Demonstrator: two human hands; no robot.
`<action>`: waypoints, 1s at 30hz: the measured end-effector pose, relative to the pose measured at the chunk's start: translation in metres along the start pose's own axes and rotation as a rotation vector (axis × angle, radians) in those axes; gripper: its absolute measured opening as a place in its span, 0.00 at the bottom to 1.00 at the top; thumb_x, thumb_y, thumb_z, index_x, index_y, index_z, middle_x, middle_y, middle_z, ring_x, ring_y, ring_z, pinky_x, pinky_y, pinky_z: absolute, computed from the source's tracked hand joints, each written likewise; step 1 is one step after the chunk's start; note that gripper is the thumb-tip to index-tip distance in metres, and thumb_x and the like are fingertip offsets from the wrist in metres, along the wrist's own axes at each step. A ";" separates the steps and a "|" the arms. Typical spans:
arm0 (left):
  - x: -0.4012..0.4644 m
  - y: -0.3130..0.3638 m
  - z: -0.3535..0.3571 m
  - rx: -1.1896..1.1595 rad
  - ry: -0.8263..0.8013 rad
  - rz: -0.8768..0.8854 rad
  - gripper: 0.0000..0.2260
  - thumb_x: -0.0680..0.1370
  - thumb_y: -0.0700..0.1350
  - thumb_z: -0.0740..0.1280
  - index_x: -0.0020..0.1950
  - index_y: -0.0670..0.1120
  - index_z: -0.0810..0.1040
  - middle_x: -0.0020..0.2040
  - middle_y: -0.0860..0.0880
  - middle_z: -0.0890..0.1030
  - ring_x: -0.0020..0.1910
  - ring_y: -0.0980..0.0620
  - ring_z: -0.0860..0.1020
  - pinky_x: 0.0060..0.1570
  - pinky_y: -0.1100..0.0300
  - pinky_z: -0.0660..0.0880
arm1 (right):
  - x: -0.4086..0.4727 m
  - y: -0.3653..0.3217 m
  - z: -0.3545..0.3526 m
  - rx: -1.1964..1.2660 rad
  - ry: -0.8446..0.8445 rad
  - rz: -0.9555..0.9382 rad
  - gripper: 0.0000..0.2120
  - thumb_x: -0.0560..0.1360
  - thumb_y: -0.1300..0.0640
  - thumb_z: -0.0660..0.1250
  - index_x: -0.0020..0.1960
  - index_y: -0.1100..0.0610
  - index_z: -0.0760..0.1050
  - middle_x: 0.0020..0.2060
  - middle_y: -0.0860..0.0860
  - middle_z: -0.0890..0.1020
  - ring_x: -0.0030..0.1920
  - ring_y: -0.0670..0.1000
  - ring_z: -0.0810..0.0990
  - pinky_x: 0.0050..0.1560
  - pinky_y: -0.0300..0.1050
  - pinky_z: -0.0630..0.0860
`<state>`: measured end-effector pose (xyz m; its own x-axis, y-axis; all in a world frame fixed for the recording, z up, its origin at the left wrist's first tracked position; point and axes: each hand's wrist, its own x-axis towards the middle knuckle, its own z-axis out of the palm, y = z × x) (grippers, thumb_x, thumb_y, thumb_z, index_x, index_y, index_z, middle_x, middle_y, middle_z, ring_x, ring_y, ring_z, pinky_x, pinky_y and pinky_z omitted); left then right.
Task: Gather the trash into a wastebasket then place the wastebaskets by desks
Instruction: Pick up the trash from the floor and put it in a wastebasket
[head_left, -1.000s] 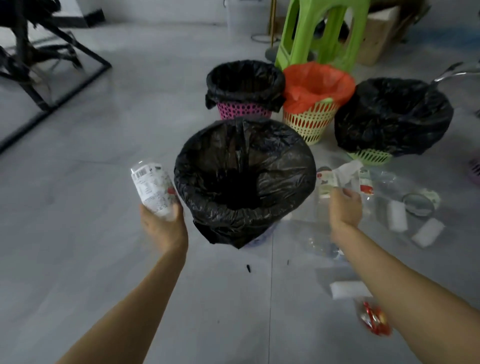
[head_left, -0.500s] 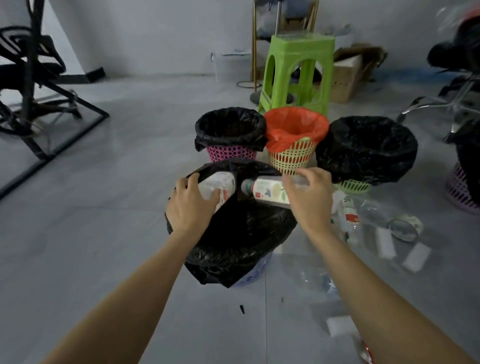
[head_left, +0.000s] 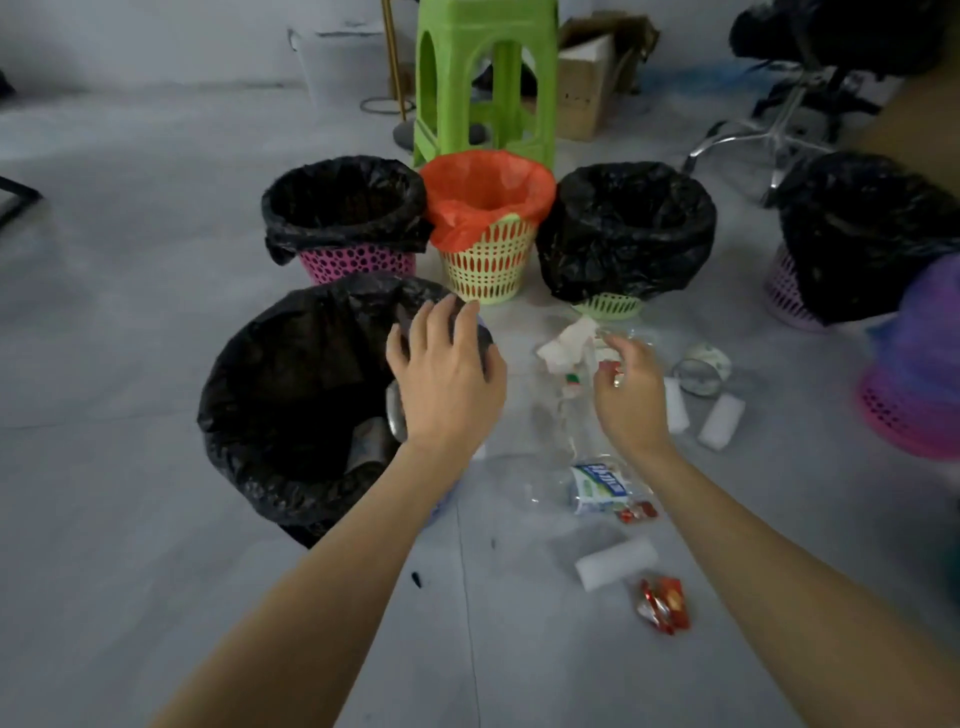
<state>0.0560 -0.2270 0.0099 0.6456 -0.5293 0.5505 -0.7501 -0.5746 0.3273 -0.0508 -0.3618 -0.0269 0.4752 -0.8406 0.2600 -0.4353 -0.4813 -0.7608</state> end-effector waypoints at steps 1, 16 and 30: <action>-0.001 0.015 0.006 -0.002 0.034 0.111 0.17 0.73 0.46 0.63 0.60 0.43 0.78 0.61 0.44 0.80 0.62 0.43 0.77 0.64 0.43 0.67 | -0.002 0.017 -0.009 -0.054 0.000 0.058 0.19 0.75 0.62 0.57 0.63 0.66 0.73 0.59 0.63 0.77 0.62 0.63 0.74 0.63 0.45 0.66; -0.112 0.057 0.173 0.091 -0.980 0.250 0.34 0.78 0.53 0.60 0.78 0.50 0.46 0.79 0.45 0.46 0.78 0.42 0.47 0.74 0.43 0.53 | -0.090 0.196 -0.036 -0.670 -0.927 0.176 0.40 0.73 0.43 0.64 0.77 0.42 0.44 0.77 0.50 0.49 0.76 0.58 0.53 0.73 0.59 0.59; -0.136 0.043 0.215 0.121 -1.086 0.133 0.36 0.71 0.53 0.71 0.72 0.43 0.58 0.64 0.41 0.66 0.59 0.43 0.73 0.55 0.52 0.72 | -0.147 0.218 0.007 -0.600 -0.836 0.230 0.32 0.75 0.64 0.63 0.73 0.44 0.56 0.77 0.52 0.41 0.69 0.58 0.60 0.60 0.53 0.74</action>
<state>-0.0334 -0.3140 -0.2157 0.3870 -0.8249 -0.4120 -0.8425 -0.4980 0.2056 -0.2104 -0.3411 -0.2352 0.6095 -0.5988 -0.5196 -0.7806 -0.5679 -0.2611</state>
